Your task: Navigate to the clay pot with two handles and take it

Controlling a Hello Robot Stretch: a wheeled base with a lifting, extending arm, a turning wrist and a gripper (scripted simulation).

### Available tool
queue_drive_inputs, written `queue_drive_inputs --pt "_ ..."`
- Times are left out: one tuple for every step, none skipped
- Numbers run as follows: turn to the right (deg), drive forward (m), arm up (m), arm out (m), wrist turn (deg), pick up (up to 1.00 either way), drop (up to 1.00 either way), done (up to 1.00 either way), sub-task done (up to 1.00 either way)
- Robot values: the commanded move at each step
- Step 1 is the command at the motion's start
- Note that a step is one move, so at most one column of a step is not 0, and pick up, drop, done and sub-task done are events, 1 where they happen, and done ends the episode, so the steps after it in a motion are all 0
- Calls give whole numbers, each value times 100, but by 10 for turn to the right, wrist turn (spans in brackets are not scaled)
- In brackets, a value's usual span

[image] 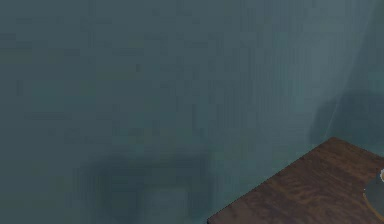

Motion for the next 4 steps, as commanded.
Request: queue_drive_inputs --pt "0 0 38 0 0 0 0 0 0" --pt "0 0 0 14 0 0 0 0 0" --pt "0 0 0 0 450 0 0 0 0" --pt "0 0 0 0 450 0 0 0 0"
